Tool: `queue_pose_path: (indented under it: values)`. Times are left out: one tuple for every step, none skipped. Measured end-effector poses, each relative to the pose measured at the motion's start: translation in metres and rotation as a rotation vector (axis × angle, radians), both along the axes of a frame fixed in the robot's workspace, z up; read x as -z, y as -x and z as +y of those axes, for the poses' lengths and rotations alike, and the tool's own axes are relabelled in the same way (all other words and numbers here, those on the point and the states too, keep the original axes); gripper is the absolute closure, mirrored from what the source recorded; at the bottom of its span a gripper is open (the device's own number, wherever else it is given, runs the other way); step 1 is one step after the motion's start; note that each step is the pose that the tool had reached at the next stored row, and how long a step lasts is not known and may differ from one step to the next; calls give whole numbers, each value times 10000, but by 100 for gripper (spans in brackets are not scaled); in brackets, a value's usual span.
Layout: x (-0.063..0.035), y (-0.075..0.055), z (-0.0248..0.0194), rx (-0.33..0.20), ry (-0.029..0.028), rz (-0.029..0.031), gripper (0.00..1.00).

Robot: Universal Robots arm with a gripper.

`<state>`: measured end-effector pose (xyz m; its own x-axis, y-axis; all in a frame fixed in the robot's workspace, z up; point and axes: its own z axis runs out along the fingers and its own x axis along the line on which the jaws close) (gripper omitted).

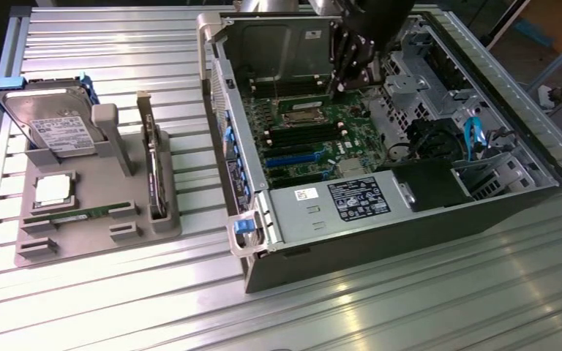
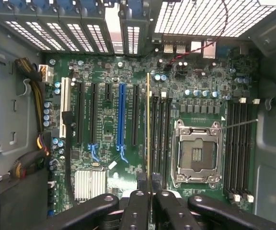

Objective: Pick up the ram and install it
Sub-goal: 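Insert the ram into the slot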

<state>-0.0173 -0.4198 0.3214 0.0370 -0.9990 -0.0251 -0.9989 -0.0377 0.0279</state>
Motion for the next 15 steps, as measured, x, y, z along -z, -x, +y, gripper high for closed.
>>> queue_pose_path:
  values:
    - [28, 0, 0, 0, 0, 0, 88]
    - [72, 0, 0, 1, 1, 0, 88]
    - [92, 0, 0, 1, 1, 0, 88]
    - [113, 0, 0, 2, 1, 0, 88]
    - [138, 0, 0, 2, 1, 1, 88]
    - [154, 0, 0, 3, 1, 1, 88]
    - [189, 0, 0, 4, 1, 0, 88]
    - [209, 0, 0, 4, 0, 0, 88]
    - [227, 0, 0, 4, 0, 0, 88]
    - [248, 0, 0, 5, 1, 0, 88]
    - [266, 0, 0, 6, 1, 1, 88]
    - [286, 0, 0, 6, 1, 1, 88]
    - [303, 0, 0, 7, 1, 0, 88]
    - [329, 0, 0, 7, 0, 0, 88]
    - [338, 0, 0, 8, 0, 0, 88]
